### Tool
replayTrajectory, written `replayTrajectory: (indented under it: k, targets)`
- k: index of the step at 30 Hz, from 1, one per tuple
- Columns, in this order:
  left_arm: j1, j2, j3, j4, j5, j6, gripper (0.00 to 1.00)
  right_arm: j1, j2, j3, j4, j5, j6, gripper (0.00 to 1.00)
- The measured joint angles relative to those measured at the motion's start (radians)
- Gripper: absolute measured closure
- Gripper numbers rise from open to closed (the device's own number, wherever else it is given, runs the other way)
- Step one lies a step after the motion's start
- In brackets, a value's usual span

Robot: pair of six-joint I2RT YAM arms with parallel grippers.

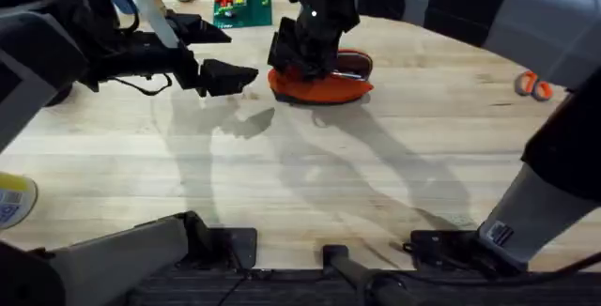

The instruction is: Unzip the bag, pick up the pens from the table one at a time and place them inside, then zip the bag closed.

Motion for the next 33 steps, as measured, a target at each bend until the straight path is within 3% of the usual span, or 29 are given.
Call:
replayTrajectory:
  k: [13,24,33]
  targets:
    - [0.000,0.000,0.000,0.000,0.000,0.000,0.008,0.013,0.000,0.000,0.000,0.008,-0.045,0.618]
    - [0.002,0.000,0.000,-0.003,-0.002,0.004,0.007,0.102,0.000,0.000,-0.008,0.180,-0.069,0.226]
    - [0.002,0.000,0.000,-0.003,-0.002,0.008,0.008,0.115,0.000,0.000,-0.007,0.225,-0.060,0.206]
